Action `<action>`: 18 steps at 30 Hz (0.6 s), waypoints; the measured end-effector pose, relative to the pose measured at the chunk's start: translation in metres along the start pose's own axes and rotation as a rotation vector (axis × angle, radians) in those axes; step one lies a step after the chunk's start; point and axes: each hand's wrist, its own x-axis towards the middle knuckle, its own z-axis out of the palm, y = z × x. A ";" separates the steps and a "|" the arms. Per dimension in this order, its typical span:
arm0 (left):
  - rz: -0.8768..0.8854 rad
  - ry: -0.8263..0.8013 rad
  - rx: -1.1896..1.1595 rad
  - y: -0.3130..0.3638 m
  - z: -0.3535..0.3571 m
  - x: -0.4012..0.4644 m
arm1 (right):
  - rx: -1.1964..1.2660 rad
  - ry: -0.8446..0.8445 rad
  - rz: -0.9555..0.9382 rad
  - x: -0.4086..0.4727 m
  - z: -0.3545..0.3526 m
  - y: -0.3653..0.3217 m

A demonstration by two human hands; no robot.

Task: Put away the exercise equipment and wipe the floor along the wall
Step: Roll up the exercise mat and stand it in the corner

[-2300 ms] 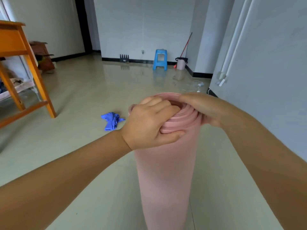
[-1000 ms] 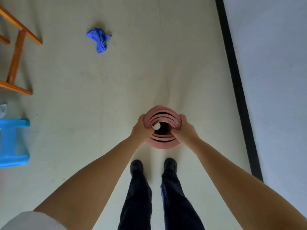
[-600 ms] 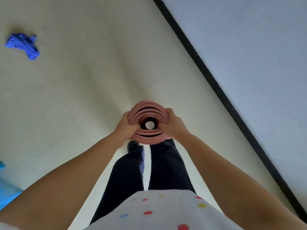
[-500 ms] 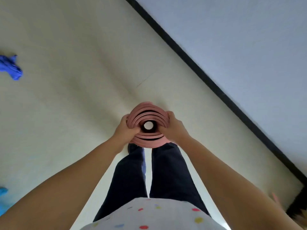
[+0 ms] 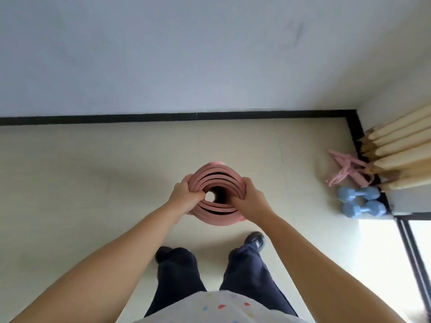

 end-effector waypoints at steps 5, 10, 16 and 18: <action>0.063 -0.112 0.151 0.076 0.132 0.010 | 0.121 0.134 0.102 -0.011 -0.121 0.073; 0.122 -0.244 0.301 0.147 0.245 0.023 | 0.252 0.311 0.175 -0.022 -0.218 0.132; 0.214 -0.295 0.468 0.221 0.337 0.061 | 0.416 0.483 0.280 -0.001 -0.299 0.167; 0.236 -0.274 0.501 0.249 0.363 0.081 | 0.462 0.536 0.324 0.017 -0.327 0.172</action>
